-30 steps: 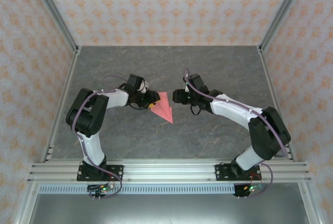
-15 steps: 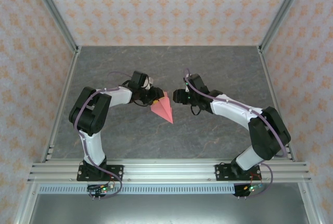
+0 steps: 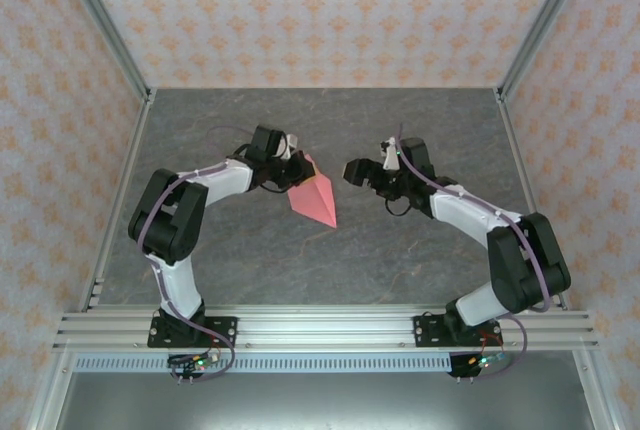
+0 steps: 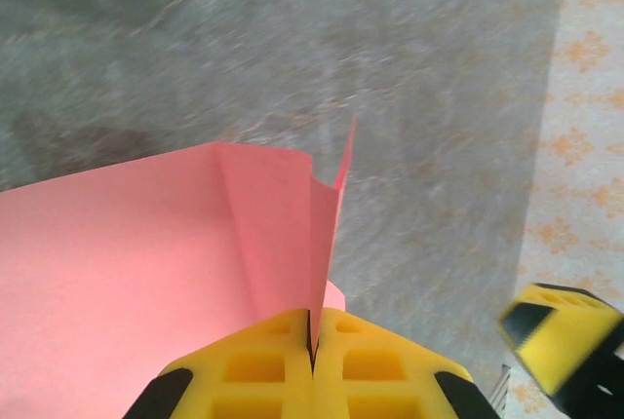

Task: Fold a paper plane with a square sheet of paper (fold left side to right side)
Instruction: Turn over the paper at the center of the table.

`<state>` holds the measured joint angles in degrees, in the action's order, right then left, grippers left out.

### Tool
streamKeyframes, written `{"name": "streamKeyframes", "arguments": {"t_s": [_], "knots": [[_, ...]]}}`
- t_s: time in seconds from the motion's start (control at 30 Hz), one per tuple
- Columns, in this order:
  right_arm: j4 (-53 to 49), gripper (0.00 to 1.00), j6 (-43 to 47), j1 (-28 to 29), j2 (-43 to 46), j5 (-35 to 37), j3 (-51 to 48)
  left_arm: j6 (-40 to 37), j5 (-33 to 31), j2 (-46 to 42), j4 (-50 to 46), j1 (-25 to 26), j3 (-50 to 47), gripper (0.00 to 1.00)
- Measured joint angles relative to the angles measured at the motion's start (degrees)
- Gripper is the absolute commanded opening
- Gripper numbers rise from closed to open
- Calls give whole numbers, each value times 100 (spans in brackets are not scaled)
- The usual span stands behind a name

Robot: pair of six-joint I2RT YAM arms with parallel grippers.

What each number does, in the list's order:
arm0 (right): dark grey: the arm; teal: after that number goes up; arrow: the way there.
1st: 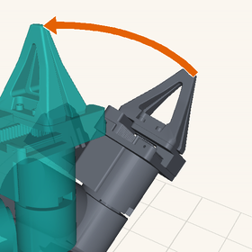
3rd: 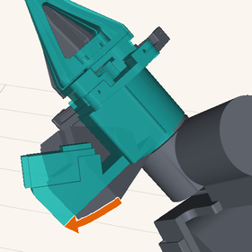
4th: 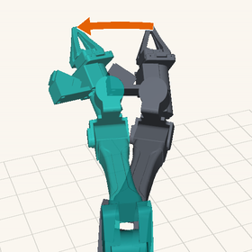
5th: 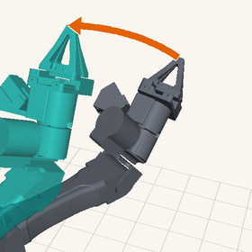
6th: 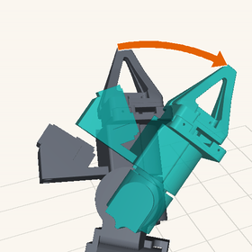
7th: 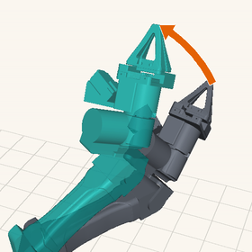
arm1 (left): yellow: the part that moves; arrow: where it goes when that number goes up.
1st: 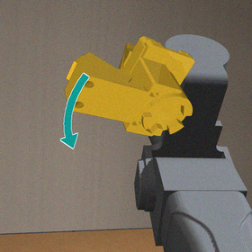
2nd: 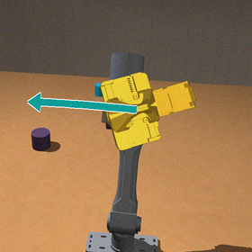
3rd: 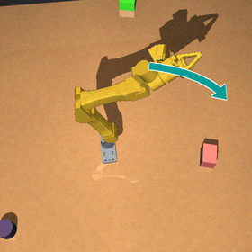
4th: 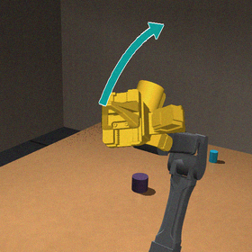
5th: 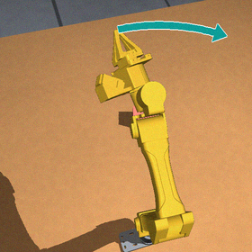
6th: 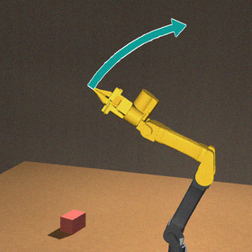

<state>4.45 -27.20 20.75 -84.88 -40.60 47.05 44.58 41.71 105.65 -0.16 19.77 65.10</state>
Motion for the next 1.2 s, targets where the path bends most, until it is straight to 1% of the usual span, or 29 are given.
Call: {"name": "streamKeyframes", "arguments": {"t_s": [0.13,0.27,0.4,0.57,0.7,0.8,0.83,0.93,1.13,1.2], "knots": [[341,100,-177,-275,57,-855,-20,-122,7,-549,-238,-35,544,1],[815,100,-448,-306,74,-1552,-20,-136,138,-1034,-269,-120,1045,0],[1628,100,-935,-304,76,-2131,-20,-107,332,-1287,-240,-155,1351,0],[2494,100,-1519,-302,76,-2483,-20,-7,549,-1329,-219,-151,1360,0],[2990,100,-1930,-192,57,-2544,-11,173,710,-1331,-42,-151,1335,0],[3416,100,-2299,-22,-129,-2540,87,367,826,-1329,170,-138,1305,0],[3587,98,-2439,26,-210,-2542,116,424,872,-1329,232,-138,1303,0],[4109,89,-2861,157,-413,-2522,144,551,929,-1331,426,-98,1303,0],[4649,60,-3300,282,-498,-2527,188,647,1043,-1331,564,-13,1259,0],[4721,54,-3353,284,-498,-2522,199,656,1045,-1331,573,-13,1200,0]]}}
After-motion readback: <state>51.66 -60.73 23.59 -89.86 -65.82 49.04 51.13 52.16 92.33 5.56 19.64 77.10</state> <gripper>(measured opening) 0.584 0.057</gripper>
